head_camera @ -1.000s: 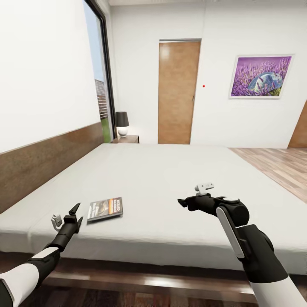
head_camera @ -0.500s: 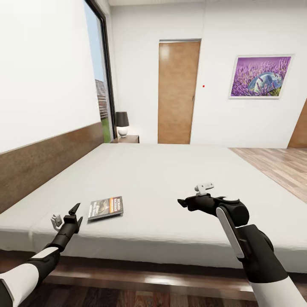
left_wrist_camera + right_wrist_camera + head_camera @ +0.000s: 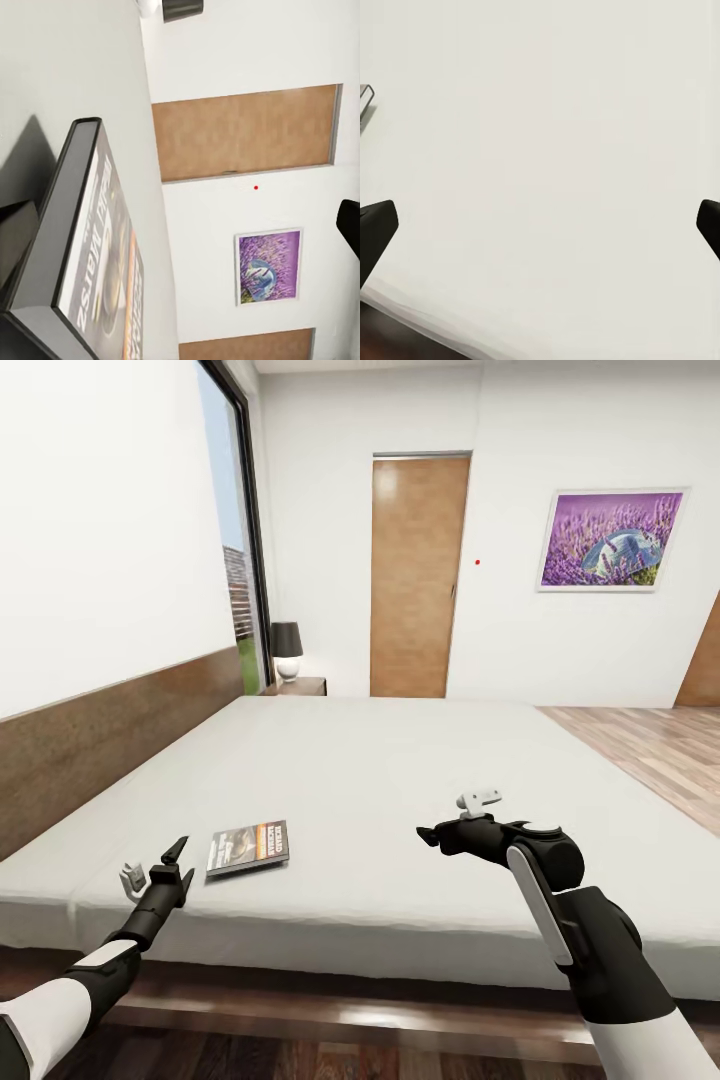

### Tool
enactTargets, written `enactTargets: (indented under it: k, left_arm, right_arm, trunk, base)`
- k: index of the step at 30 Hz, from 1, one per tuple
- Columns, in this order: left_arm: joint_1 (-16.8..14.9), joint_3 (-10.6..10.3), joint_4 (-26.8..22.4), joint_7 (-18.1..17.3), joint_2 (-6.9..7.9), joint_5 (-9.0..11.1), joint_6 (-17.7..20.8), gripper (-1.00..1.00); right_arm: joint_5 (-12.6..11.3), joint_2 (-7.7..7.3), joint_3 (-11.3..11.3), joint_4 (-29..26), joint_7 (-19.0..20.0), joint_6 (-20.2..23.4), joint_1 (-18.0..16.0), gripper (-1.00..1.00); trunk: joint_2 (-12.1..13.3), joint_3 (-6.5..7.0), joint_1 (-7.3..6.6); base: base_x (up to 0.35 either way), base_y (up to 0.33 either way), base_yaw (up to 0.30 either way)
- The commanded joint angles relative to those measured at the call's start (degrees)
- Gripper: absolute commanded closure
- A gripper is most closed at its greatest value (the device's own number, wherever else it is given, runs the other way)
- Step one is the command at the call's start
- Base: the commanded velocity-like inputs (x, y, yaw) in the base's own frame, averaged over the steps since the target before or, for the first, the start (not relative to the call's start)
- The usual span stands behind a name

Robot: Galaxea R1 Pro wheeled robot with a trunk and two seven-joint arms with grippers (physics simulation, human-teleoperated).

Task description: In the bedroom, move the book from the bed onto either nightstand, and place the two sandals side by side next to the bed.

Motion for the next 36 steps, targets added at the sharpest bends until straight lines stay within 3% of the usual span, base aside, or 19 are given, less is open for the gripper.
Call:
enactTargets:
  k: [1, 36]
  left_arm:
    - [-0.03, -0.29, 0.01, -0.19, 0.03, 0.6, 0.6, -1.0]
    - [-0.03, -0.36, 0.01, -1.25, 0.08, 0.6, 0.93, -1.0]
  right_arm:
    - [-0.09, -0.04, 0.04, -0.04, 0.01, 0.23, -0.05, -1.0]
    - [-0.09, 0.02, 0.1, -0.04, 0.01, 0.25, -0.33, -1.0]
  trunk:
    - [-0.03, -0.06, -0.01]
    - [-0.03, -0.06, -0.01]
  base:
    - [0.0, 0.0, 0.0]
    - [0.0, 0.0, 0.0]
